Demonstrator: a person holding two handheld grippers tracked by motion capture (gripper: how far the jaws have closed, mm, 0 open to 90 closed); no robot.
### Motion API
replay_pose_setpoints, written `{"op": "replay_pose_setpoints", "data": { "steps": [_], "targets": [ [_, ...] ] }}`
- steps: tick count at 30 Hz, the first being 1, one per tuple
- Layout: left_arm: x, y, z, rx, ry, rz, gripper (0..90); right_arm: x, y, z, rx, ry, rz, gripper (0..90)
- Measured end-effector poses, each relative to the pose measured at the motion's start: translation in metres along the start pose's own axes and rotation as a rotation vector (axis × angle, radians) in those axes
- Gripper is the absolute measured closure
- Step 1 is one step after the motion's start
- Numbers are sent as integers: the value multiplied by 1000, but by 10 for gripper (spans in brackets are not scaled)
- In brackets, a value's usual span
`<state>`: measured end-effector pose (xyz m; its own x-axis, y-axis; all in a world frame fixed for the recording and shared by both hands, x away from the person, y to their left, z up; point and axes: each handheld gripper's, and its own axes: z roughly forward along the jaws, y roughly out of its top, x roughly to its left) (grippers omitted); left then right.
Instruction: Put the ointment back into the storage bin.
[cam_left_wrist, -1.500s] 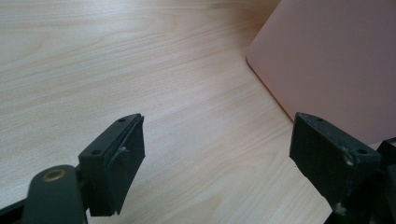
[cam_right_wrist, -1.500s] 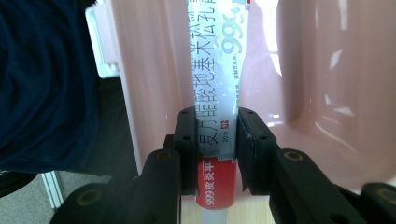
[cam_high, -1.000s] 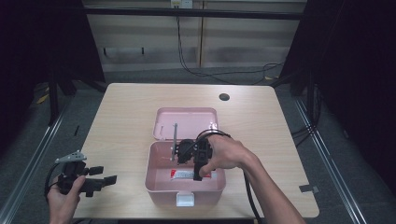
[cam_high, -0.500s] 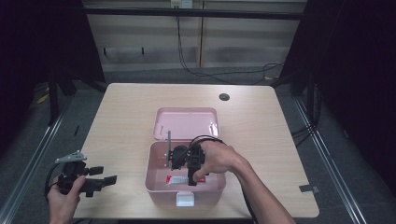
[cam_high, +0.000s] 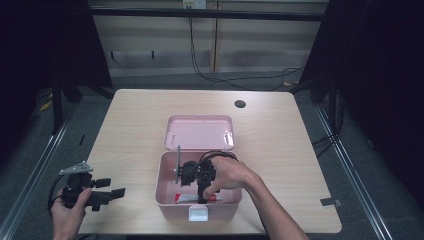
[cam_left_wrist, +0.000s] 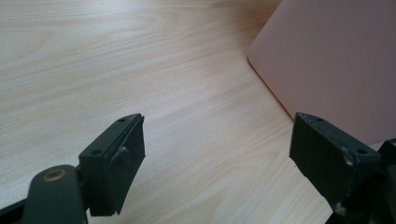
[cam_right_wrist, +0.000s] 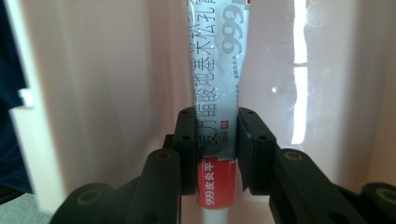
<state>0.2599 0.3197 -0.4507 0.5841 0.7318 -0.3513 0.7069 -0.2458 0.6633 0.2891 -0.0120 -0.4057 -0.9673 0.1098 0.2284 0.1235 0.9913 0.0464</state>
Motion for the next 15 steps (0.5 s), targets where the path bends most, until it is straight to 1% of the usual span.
{"op": "replay_pose_setpoints", "data": {
  "steps": [2,4,6,7,8,10,11,13,15],
  "targets": [
    [0,0,0,1,0,2,181,-1,1,4,-4,12,-4,716],
    [0,0,0,0,-1,2,181,-1,2,6,-9,14,-2,717],
    [0,0,0,-1,-1,-1,181,-2,3,7,5,20,-11,717],
    [0,0,0,-1,-2,-2,181,-2,4,8,0,16,-5,717],
    [0,0,0,-1,-1,-2,181,-3,4,9,2,25,-9,717],
    [0,0,0,-1,-2,-2,181,-3,5,10,5,19,-13,717],
    [0,0,0,-1,-3,-2,181,-3,5,11,8,28,-13,717],
    [0,0,0,-2,-3,-2,181,-3,5,12,13,28,-11,717],
    [1,0,0,-1,-3,-1,181,-6,4,13,-3,38,-4,717]
  ]
}}
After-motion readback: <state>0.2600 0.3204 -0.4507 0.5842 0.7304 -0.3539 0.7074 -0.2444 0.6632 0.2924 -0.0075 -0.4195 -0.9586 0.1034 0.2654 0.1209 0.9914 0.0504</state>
